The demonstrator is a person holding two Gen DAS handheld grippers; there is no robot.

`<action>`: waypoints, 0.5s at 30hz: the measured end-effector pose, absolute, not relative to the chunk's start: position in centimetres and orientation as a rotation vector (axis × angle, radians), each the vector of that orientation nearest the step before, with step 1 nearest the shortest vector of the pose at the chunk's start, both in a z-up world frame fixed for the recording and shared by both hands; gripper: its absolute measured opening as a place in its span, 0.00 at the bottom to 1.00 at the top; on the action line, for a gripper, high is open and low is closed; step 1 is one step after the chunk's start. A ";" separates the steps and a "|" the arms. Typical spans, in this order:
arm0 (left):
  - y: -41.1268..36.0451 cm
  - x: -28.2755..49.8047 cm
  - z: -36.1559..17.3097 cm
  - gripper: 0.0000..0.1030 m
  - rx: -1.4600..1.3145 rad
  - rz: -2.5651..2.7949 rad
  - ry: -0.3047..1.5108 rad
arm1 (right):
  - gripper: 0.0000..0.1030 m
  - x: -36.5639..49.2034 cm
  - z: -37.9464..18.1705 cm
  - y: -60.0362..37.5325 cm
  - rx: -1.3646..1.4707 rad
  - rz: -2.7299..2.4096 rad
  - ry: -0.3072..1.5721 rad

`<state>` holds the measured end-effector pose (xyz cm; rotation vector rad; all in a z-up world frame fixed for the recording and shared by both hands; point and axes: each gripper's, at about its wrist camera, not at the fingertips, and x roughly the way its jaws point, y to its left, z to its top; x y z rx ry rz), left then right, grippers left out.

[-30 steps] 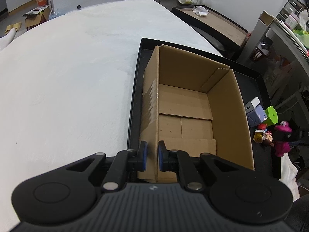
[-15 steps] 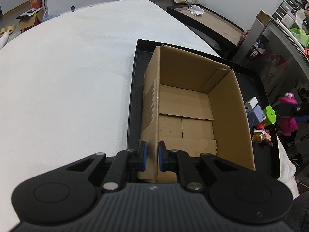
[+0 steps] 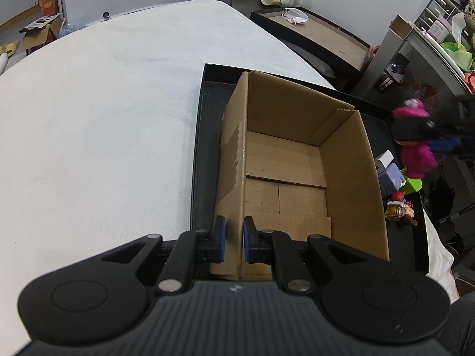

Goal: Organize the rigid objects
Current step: 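Carry the magenta dinosaur with the right gripper over the cardboard box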

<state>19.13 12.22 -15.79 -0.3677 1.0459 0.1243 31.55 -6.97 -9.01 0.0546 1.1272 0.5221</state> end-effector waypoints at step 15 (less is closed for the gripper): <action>12.9 19.0 -16.0 0.11 -0.418 0.097 1.046 | 0.35 32.7 -11.8 -2.5 0.031 0.542 1.177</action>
